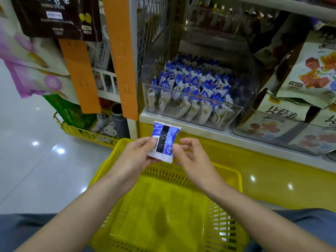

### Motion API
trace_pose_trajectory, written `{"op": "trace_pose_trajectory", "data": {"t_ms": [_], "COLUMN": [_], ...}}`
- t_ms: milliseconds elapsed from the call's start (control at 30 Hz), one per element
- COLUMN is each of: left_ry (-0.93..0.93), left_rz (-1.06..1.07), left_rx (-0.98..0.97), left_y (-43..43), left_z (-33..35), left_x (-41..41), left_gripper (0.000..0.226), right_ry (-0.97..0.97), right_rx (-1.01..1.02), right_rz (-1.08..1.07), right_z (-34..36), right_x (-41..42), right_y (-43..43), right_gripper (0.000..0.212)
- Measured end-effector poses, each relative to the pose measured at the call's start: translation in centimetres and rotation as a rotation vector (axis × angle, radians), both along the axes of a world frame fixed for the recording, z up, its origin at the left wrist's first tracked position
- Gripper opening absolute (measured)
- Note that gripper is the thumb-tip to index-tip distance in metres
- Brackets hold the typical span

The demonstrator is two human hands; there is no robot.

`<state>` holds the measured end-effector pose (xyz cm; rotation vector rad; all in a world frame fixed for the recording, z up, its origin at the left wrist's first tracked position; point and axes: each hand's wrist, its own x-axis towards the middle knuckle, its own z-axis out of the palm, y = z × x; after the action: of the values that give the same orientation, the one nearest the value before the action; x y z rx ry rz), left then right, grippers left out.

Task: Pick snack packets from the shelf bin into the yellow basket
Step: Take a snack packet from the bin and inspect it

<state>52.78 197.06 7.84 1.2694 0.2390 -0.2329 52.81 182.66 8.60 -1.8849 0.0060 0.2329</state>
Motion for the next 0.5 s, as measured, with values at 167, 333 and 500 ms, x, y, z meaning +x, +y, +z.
{"op": "trace_pose_trajectory", "data": {"t_ms": [167,333,500], "left_ry": [-0.111,-0.360,-0.369], "left_rz": [-0.070,0.044,-0.028], "left_rx": [0.286,0.837,0.893], "left_y": [0.3,1.3,2.7], "left_z": [-1.2,-2.1,-2.5], "left_x": [-0.6,-1.4,-1.9], "left_gripper": [0.018,0.025,0.019], "right_ry": [0.259,0.351,0.304], "right_rx": [0.287,0.386,0.314], "right_rz": [0.009,0.041,0.126], "right_z": [-0.1,-0.5,-1.1], "right_x": [0.5,1.0,1.0], "right_y": [0.9,2.0,3.1], "right_gripper": [0.026,0.028,0.027]}}
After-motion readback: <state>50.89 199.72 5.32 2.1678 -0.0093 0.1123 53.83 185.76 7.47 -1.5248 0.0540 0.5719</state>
